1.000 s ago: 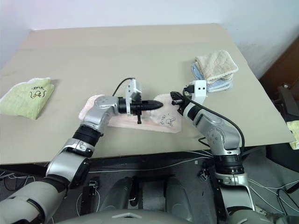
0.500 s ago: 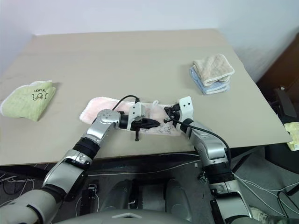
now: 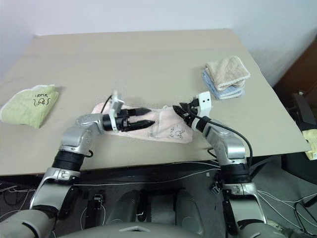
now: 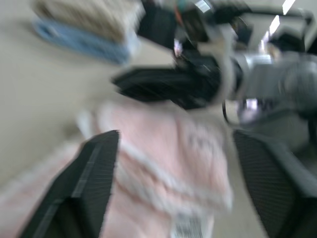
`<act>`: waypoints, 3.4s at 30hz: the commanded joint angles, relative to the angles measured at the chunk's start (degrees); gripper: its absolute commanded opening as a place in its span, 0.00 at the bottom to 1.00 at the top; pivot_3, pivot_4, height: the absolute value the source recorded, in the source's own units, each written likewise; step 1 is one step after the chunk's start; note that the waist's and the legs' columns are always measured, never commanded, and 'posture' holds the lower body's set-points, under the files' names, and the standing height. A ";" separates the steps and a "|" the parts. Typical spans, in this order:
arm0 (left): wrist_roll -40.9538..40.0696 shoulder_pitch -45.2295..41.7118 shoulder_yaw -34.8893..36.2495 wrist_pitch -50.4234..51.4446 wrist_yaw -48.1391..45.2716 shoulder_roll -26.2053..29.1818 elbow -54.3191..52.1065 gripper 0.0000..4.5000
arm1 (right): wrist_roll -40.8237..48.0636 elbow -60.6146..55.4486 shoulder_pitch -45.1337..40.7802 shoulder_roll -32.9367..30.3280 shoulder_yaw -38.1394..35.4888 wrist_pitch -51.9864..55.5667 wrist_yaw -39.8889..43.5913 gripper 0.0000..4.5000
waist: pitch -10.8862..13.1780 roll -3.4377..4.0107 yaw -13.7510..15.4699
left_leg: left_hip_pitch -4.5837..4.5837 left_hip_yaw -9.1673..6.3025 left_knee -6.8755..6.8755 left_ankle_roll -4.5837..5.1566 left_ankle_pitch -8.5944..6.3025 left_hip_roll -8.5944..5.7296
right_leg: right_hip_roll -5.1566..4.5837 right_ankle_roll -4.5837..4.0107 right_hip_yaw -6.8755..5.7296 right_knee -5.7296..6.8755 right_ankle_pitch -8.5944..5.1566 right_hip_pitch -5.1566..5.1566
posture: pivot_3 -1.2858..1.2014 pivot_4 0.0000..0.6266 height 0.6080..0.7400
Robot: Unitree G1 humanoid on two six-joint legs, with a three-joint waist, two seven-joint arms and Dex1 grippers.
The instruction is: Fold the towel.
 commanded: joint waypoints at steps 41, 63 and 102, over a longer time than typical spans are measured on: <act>-51.66 20.24 37.84 42.41 75.26 1.13 -20.81 1.00 | -6.55 -6.06 -4.99 -8.29 8.16 1.95 14.91 0.99 | 0.04 -0.05 0.42 | -0.14 0.07 -0.35 -0.22 -0.12 -0.06 | -0.21 -0.39 -0.02 -0.26 -0.20 -0.17 | 0.52 0.24 1.00; -54.02 21.60 29.14 37.72 69.11 8.48 -23.30 0.00 | -9.42 -7.94 -1.43 -8.78 7.70 0.60 14.29 1.00 | 0.03 -0.06 0.28 | -0.72 0.16 -0.47 -0.30 -0.06 -0.08 | -0.19 -0.43 0.02 -0.27 -0.21 -0.88 | 0.52 0.24 1.00; -26.02 -12.79 -11.41 40.86 29.50 -1.46 -11.92 0.00 | 1.76 -16.67 5.14 -6.45 -13.67 4.11 -5.29 1.00 | 0.06 -0.06 0.31 | -0.76 0.19 -0.19 -0.12 0.12 -0.15 | 0.14 -0.15 0.00 -0.05 -0.09 -0.82 | 0.52 0.24 1.00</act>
